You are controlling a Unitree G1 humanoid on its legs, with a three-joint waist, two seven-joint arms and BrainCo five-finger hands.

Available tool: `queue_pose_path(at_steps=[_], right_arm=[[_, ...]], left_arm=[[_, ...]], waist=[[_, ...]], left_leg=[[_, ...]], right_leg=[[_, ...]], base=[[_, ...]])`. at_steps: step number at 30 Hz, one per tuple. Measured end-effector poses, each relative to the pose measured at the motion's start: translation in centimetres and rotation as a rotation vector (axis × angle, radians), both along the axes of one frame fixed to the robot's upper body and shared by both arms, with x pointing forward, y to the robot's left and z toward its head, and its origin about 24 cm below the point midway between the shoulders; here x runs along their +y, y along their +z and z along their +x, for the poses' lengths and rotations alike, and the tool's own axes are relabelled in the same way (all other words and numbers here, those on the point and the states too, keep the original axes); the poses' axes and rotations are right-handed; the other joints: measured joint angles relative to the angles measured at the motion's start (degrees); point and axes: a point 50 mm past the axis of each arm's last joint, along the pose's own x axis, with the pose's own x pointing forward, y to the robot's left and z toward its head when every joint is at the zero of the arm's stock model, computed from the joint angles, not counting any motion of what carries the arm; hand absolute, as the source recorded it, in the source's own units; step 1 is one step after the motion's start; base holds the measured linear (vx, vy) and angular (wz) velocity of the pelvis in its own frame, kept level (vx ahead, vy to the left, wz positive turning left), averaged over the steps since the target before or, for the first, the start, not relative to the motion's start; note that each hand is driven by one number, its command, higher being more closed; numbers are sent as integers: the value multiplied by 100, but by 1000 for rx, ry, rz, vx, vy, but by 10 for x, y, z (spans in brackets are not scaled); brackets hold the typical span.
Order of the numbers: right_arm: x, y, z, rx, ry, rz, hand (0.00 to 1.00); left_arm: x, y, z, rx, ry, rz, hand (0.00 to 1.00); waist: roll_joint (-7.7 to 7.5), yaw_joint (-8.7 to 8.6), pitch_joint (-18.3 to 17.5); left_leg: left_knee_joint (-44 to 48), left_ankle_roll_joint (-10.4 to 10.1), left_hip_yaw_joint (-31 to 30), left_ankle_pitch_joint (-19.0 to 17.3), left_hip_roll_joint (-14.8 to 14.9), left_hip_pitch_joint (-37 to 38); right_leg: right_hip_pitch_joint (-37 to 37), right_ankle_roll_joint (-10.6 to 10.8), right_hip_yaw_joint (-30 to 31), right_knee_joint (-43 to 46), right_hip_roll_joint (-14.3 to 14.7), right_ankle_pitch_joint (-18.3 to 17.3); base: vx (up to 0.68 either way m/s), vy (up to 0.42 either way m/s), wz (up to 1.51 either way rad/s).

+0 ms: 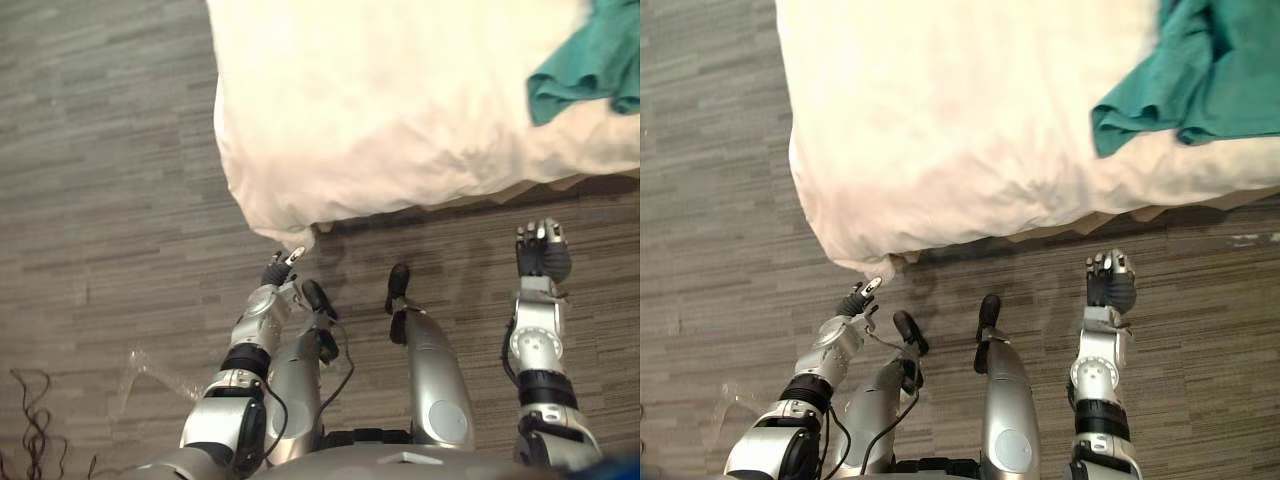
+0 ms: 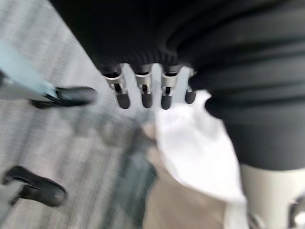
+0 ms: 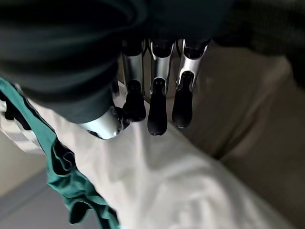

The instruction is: Tidy the bed and pick cloth on bed and put in laundry

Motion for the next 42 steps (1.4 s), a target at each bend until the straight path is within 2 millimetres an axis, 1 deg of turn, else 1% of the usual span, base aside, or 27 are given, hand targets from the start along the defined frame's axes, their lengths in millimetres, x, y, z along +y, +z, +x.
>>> queue_pose_path(at_steps=[3,5,7,8,10,12,13,15,17,18,20,21,22,24,27,29,30,32,34,35,36,37,38,39,40,41,42], right_arm=[[3,-38,-15,269,105,-232,0],[6,-64,-31,412,157,-289,0],[10,-97,-63,573,195,-281,0],[12,-104,-71,610,203,-277,0],[20,-127,-103,759,254,-332,0],[28,-138,-119,831,305,-392,0],[36,-144,-128,875,364,-441,0],[42,-148,-131,907,420,-508,0],[43,-152,-138,943,474,-611,0],[44,-153,-139,950,484,-631,0],[39,-152,-141,957,493,-672,0],[39,-152,-142,955,492,-671,0],[41,-154,-145,960,495,-652,0],[44,-158,-158,983,477,-590,0],[45,-162,-179,1006,459,-502,0],[46,-161,-181,982,466,-503,0],[48,-160,-181,959,480,-500,0],[47,-158,-180,930,476,-502,0],[49,-158,-181,912,485,-506,0],[53,-158,-181,910,506,-508,0],[56,-159,-179,907,528,-509,0],[58,-157,-170,883,538,-516,0],[48,-156,-168,894,520,-526,0],[48,-155,-166,887,516,-527,0],[52,-157,-169,893,525,-514,0],[54,-158,-172,901,533,-505,0],[55,-158,-173,903,537,-505,0]], left_arm=[[8,-11,-13,48,-88,155,0],[13,-25,-29,105,-138,230,0],[14,-46,-53,199,-191,276,0],[14,-52,-60,225,-200,284,0],[19,-72,-92,323,-213,305,0],[22,-82,-111,372,-221,317,0],[24,-89,-127,398,-223,319,0],[24,-97,-145,435,-219,310,0],[15,-108,-172,484,-192,262,0],[14,-109,-175,486,-195,261,0],[12,-112,-181,492,-207,260,0],[14,-110,-176,475,-209,271,0],[17,-110,-174,468,-211,283,0],[21,-111,-178,474,-233,286,0],[15,-116,-189,511,-302,273,0],[14,-117,-189,513,-310,263,0],[12,-118,-191,526,-303,250,0],[13,-119,-195,554,-259,227,0],[14,-121,-202,588,-241,217,0],[16,-121,-200,589,-228,217,0],[18,-120,-199,594,-220,229,0],[20,-121,-200,599,-216,234,0],[15,-121,-198,595,-222,229,0],[15,-120,-196,594,-220,227,0],[16,-121,-197,609,-222,228,0],[18,-121,-197,612,-228,238,0],[17,-120,-197,610,-232,241,0]], waist=[[-86,-95,-75],[-143,-100,-265],[-171,-110,-539],[-167,-111,-606],[-165,-116,-894],[-170,-110,-1066],[-200,-78,-1162],[-166,-15,-1278],[8,135,-1513],[110,201,-1576],[364,182,-1739],[410,127,-1762],[309,52,-1799],[165,51,-1881],[136,19,-1931],[173,-11,-1932],[206,-28,-1924],[226,-49,-1914],[208,-125,-1901],[107,-92,-1855],[-29,-74,-1826],[-30,12,-1826],[274,17,-1814],[249,14,-1793],[135,-86,-1798],[79,-114,-1825],[73,-99,-1829]], left_leg=[[-63,-56,-84,-35,54,349],[-120,-94,-83,-63,56,504],[-124,-125,-88,-119,25,723],[-121,-129,-83,-158,12,812],[-25,-157,-20,-363,-21,1114],[298,-151,-36,-550,14,1157],[730,-80,-322,-669,16,1160],[1198,-23,-805,-832,10,1136],[1508,108,-1794,-1309,-107,1151],[1448,88,-2000,-1440,-122,1248],[990,-61,-2065,-1756,-116,1644],[785,-103,-1855,-1869,-105,1796],[764,-76,-1707,-1879,-176,1875],[619,-78,-1463,-1879,-244,2125],[368,-104,-1078,-1864,-319,2592],[273,-128,-782,-1847,-298,2769],[264,-138,-525,-1844,-258,2848],[379,-158,-213,-1839,-198,2991],[656,-126,-26,-1821,-185,3063],[786,-51,67,-1802,-222,3108],[733,159,5,-1913,-371,3106],[380,233,-144,-1897,-584,3065],[151,120,294,-1967,-341,3089],[232,115,380,-1965,-272,3080],[250,27,396,-1917,-249,3120],[224,-37,482,-1890,-250,3201],[225,-61,550,-1888,-256,3241]], right_leg=[[536,62,-24,-416,134,103],[782,103,-20,-683,195,195],[1139,169,-17,-987,210,266],[1244,179,-6,-1047,213,273],[1623,219,108,-1250,234,297],[1780,254,269,-1358,241,320],[1898,291,531,-1429,226,354],[1919,309,933,-1429,227,385],[1894,356,1721,-1606,325,501],[1888,345,1894,-1673,389,556],[1907,331,2186,-1962,574,739],[1899,359,2215,-2018,542,857],[1907,382,2227,-2017,467,944],[1944,442,2265,-2018,424,1010],[2023,571,2377,-2019,480,1229],[1937,431,2069,-2019,543,1344],[1893,-28,1257,-1979,492,1234],[1827,-249,362,-1635,423,1302],[1711,-333,157,-1245,537,1251],[1703,-421,180,-1181,555,1221],[1702,-437,387,-1224,585,1244],[1707,-454,434,-1386,609,1054],[1396,-434,-330,-667,576,233],[1213,-543,-485,69,411,39],[1067,-599,-655,1289,82,-409],[1214,-563,-720,1773,-152,-789],[1346,-495,-750,1792,-236,-884]], base=[[93,25,-5],[119,52,-5],[114,68,-1],[105,90,-7],[88,105,-24],[61,59,-42],[27,11,-78],[-11,47,-115],[-49,148,-169],[-37,159,-159],[-32,132,-125],[-88,154,-86],[-98,150,-62],[-46,96,-65],[11,50,-76],[31,-10,-76],[42,-43,-83],[50,-52,-101],[28,-84,-103],[-35,-91,-106],[-86,-56,-112],[-196,-17,-131],[-154,16,-109],[-99,-24,-72],[38,-89,-21],[59,-109,-25],[63,-92,-41]])
